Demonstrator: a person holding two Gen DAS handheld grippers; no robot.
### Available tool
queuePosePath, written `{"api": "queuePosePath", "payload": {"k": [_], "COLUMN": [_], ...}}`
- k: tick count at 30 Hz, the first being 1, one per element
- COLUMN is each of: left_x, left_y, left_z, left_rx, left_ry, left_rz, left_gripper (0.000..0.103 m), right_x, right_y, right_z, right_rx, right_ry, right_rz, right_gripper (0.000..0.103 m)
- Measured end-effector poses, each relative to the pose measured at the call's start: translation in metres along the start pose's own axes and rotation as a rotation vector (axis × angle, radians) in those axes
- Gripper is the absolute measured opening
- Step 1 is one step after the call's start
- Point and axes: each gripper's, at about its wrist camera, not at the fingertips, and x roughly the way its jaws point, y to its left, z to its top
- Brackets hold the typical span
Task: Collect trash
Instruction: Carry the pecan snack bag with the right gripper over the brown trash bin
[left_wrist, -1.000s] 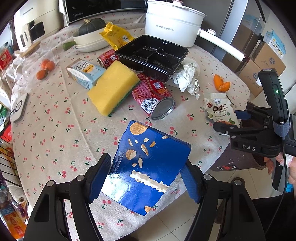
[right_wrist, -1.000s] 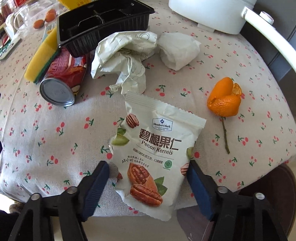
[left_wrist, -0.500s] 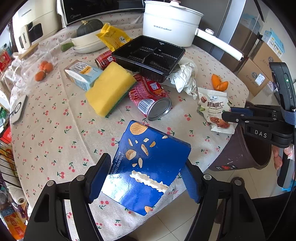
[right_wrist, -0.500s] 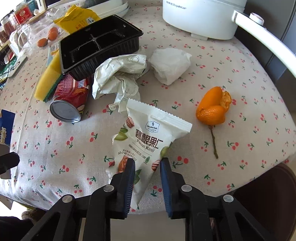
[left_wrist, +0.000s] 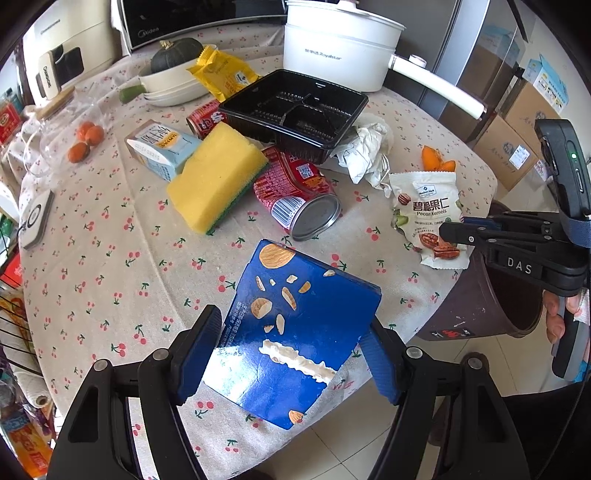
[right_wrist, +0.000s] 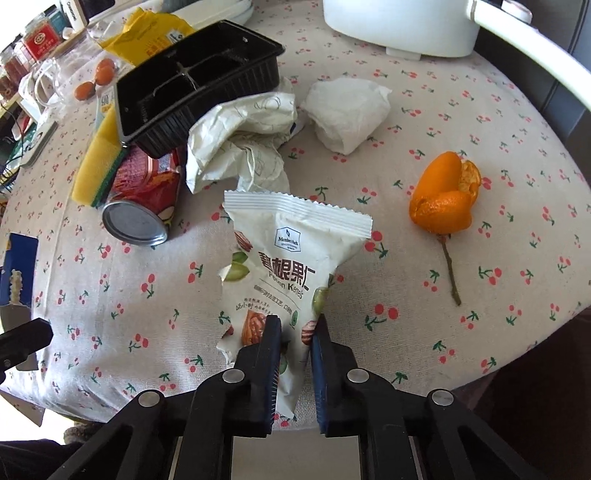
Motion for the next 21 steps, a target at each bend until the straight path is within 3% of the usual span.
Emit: {"api": "queuePosePath", "payload": {"k": [7, 17, 20, 21], "left_x": [-0.002, 0.004, 0.005, 0.005], "left_y": [-0.024, -0.097, -0.108, -0.108], "left_z": [0.005, 0.019, 0.02, 0.02], "left_rx": [0.024, 0.132, 0.156, 0.157], "left_ry": [-0.012, -0.02, -0.022, -0.021], "left_rz": [-0.031, -0.104, -0.11, -0.106], "left_gripper": [0.076, 0.076, 0.076, 0.076], "right_x": [-0.022, -0.058, -0.06, -0.06], "right_y": [-0.012, -0.072, -0.085, -0.086], "right_z": [-0.009, -0.039, -0.047, -0.046], "right_rx": [-0.007, 0.08, 0.1, 0.1], "right_ry": [-0.041, -0.061, -0.036, -0.034], "right_rz": [-0.02, -0.055, -0.074, -0.084], "right_gripper": [0.01, 0.012, 0.021, 0.039]}}
